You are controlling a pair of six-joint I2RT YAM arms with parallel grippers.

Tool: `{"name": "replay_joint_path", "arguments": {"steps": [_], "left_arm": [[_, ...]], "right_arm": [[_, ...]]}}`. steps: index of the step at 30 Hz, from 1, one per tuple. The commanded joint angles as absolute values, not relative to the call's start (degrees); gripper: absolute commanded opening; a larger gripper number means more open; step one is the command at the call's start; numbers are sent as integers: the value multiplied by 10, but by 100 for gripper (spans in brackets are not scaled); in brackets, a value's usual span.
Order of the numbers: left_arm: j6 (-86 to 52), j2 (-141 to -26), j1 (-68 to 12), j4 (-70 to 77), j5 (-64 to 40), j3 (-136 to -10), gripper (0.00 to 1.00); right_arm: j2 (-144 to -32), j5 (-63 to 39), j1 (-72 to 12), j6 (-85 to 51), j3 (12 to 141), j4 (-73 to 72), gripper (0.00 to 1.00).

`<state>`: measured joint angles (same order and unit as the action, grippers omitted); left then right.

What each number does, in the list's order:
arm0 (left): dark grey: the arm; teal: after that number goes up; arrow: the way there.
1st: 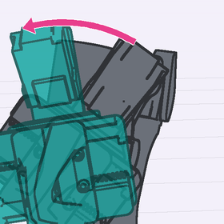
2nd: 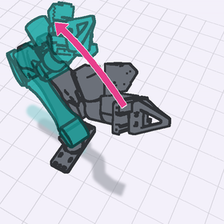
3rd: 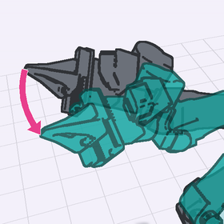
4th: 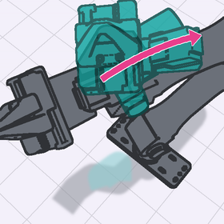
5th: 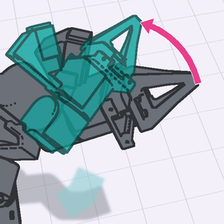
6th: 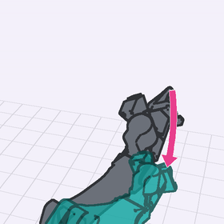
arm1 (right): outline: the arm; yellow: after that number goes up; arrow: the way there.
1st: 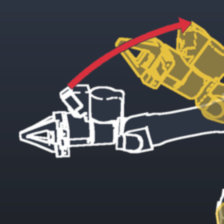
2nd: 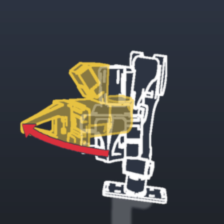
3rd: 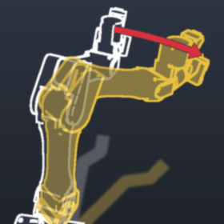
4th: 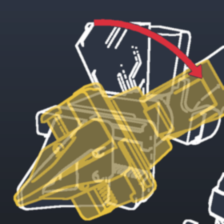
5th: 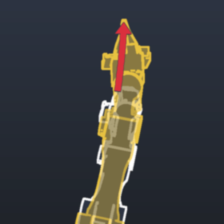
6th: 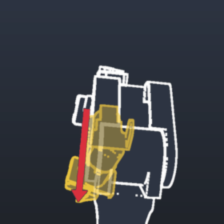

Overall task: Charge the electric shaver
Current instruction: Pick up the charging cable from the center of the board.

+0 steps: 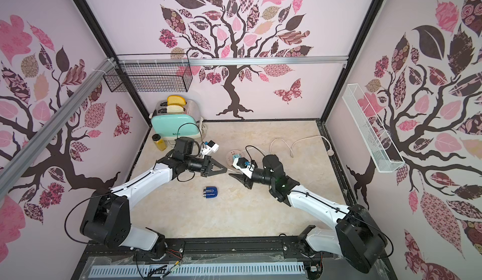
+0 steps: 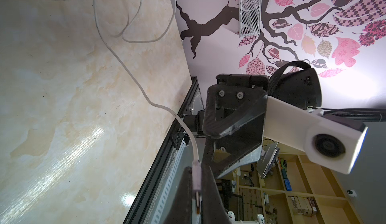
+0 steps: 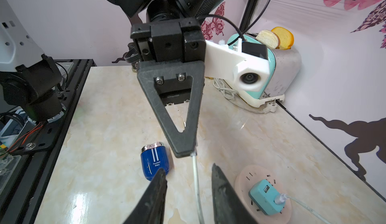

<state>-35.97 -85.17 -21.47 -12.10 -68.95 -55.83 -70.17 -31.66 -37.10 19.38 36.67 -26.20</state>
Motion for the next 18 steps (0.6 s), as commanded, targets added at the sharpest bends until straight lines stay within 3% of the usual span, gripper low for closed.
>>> {"name": "replay_joint_path", "arguments": {"steps": [1, 11, 15, 18], "left_arm": [[-353, -857, -214, -111, -712, -574, 0], [-353, -852, -216, -112, -729, -580, 0], [-351, -857, -217, -116, -729, -577, 0], [-351, -860, -218, -116, -726, -576, 0]], "right_arm": [[-706, -323, -374, 192, 369, -286, 35], [-721, -319, -383, 195, 378, -281, 35], [-722, -316, -383, 189, 378, -299, 24], [-724, -315, -383, 189, 379, -302, 23]]}}
